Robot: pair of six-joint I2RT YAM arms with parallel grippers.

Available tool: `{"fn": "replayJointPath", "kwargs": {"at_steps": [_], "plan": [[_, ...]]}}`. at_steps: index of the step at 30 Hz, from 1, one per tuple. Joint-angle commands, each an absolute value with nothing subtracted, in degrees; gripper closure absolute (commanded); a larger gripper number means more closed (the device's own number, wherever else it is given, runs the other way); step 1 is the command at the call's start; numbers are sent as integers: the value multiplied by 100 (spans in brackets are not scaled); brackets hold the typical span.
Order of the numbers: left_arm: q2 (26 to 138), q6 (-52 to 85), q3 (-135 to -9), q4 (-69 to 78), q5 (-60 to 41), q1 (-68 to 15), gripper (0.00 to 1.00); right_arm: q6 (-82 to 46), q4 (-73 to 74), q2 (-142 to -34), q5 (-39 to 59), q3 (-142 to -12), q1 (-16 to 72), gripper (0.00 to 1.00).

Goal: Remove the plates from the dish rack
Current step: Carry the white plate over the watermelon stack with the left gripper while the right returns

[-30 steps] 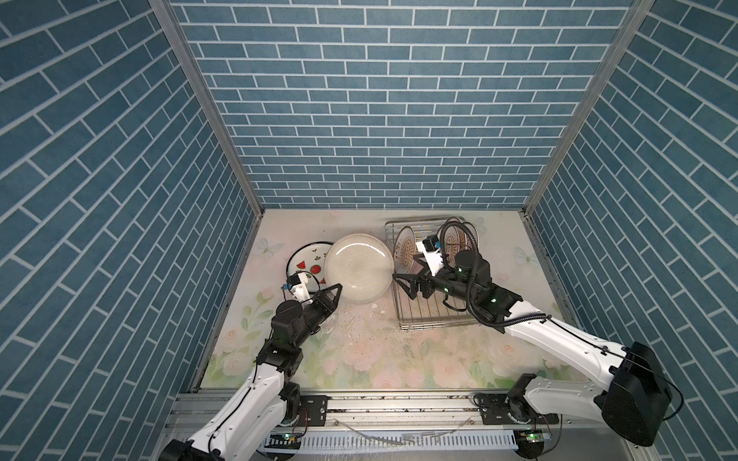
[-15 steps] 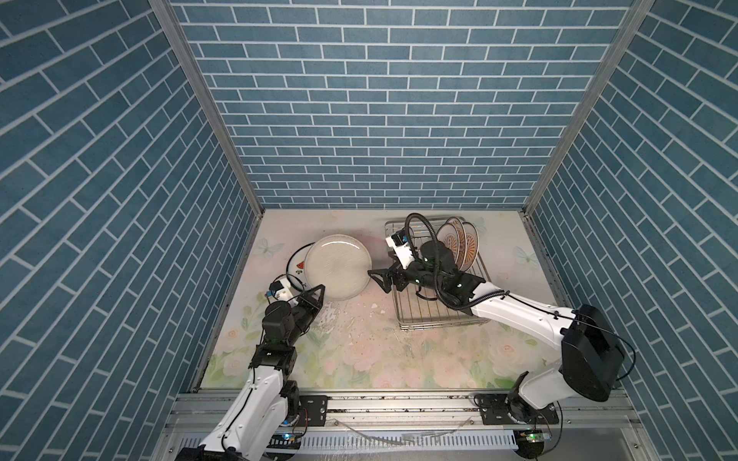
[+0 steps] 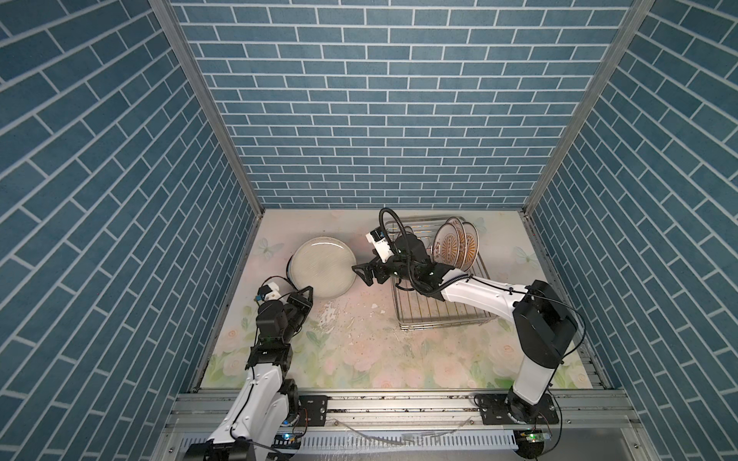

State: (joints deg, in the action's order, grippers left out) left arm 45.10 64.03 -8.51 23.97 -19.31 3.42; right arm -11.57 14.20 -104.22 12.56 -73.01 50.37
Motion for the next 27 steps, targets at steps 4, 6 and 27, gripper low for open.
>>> {"fn": "replayJointPath", "kwargs": {"at_steps": [4,6,27], "plan": [[4892,6376,-991,3570,-2234,671,100,-1068,1563,-10965,1432,-7865,5081,1],[5064,6454,-989,3802,-2300,790,100,-1101,1584,-11118,1485,-8001,5084,1],[5899,6134,-1554,3305,-1890,976,100,-1242,1449,-12123,1459,-9059,5142,1]]}}
